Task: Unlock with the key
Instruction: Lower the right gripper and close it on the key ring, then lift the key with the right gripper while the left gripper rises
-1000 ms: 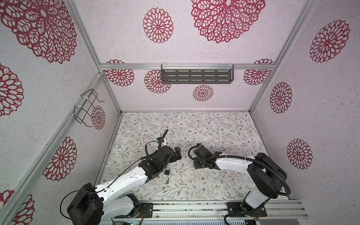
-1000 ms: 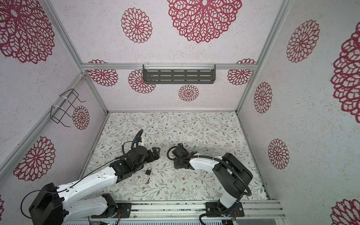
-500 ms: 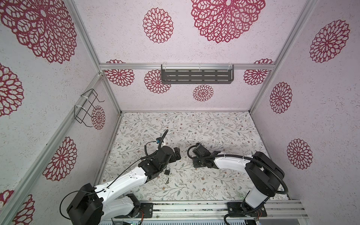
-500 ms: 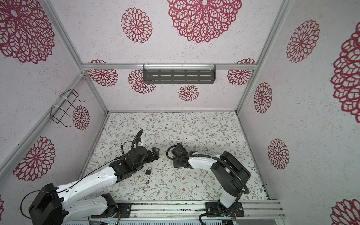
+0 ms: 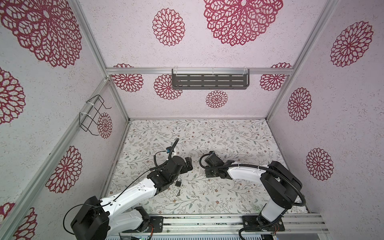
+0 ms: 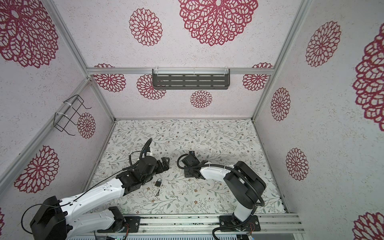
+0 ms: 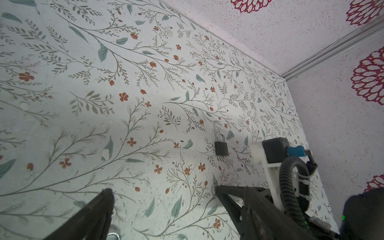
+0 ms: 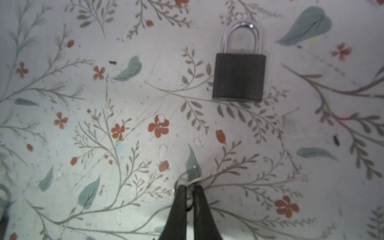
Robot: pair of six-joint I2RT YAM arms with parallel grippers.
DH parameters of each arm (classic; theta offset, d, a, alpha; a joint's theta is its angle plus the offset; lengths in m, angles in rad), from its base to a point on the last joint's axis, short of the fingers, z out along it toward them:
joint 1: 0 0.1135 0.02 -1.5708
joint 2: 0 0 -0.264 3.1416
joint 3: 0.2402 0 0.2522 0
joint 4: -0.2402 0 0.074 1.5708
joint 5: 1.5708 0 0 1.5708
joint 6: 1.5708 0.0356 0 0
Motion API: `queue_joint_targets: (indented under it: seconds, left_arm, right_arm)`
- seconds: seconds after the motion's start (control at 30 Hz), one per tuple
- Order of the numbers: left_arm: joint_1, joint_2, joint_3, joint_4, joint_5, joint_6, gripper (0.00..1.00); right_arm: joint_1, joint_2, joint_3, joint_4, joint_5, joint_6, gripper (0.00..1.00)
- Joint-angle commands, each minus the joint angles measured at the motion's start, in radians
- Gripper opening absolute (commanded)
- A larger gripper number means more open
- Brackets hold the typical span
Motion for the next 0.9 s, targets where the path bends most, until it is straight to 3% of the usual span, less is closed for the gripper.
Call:
queue_joint_targets:
  seconds: [0.0,0.5,0.87]
  left_arm:
    - [-0.007,-0.017,-0.014,0.018,-0.013,-0.016,1.00]
    - [-0.006,-0.050,-0.011,0.069,0.083,-0.126,1.00]
    - [-0.005,-0.084,-0.002,0.117,0.181,-0.276,1.00]
  right_arm:
    - [0.000,-0.022,-0.008,-0.030,0.027,0.022,0.04]
    - [-0.003,-0.199,-0.082,0.004,0.067,-0.047,0.00]
    - [-0.003,-0.343,-0.096,0.046,0.022,-0.107,0.00]
